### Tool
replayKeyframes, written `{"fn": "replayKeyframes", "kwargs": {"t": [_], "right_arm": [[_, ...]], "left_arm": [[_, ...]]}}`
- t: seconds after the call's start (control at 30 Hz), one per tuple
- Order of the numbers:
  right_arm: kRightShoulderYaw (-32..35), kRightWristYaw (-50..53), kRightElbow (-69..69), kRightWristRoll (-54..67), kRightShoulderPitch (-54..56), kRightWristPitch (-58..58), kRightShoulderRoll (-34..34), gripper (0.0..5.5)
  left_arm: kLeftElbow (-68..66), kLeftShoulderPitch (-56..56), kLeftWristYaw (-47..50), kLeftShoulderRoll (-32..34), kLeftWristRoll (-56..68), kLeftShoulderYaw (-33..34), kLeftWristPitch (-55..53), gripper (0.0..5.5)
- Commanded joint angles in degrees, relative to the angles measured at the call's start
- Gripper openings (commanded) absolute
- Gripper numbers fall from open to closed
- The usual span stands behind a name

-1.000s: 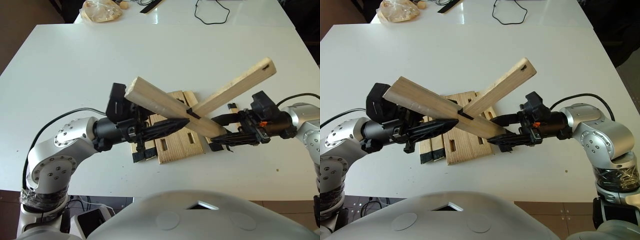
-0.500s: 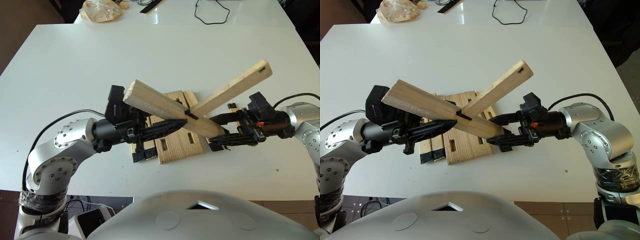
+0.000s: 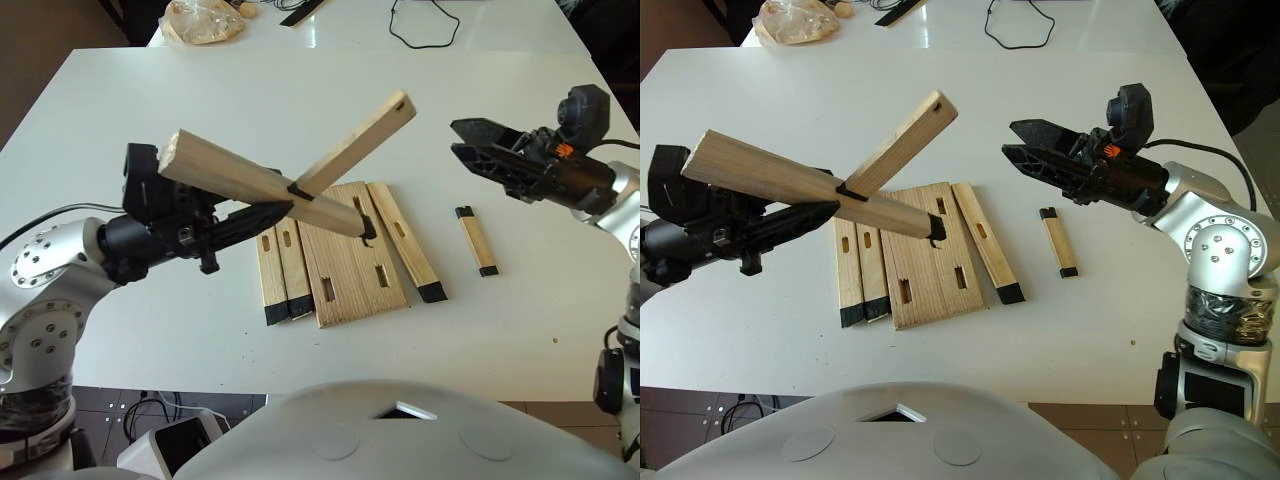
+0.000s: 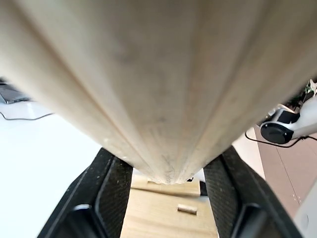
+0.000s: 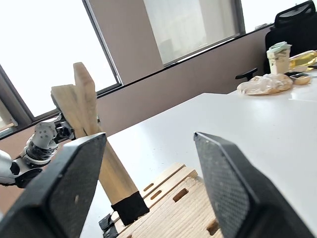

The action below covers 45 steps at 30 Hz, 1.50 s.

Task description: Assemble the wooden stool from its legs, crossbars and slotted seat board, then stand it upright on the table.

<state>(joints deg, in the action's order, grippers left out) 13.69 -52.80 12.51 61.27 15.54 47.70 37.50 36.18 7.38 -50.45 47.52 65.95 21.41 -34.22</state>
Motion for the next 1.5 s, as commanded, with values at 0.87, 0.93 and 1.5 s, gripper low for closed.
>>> {"fn": "replayKeyframes", "kwargs": {"t": [0.87,0.93,1.5], "right_arm": [[-0.1,5.4,6.4,-6.1,-7.7,-5.8,-3.5,3.24],[0.0,5.5,6.6,-6.1,-7.9,-5.9,-3.5,3.24],[-1.4,6.3,8.0,-6.8,-9.0,-6.6,-4.6,3.24]], "left_arm": [[-1.4,11.2,-14.6,6.2,-19.3,-2.4,4.7,2.04],[-1.2,10.6,-14.7,6.6,-19.5,-2.2,5.2,2.04],[0.7,9.0,-14.7,6.5,-36.0,-16.6,16.5,2.04]]}}
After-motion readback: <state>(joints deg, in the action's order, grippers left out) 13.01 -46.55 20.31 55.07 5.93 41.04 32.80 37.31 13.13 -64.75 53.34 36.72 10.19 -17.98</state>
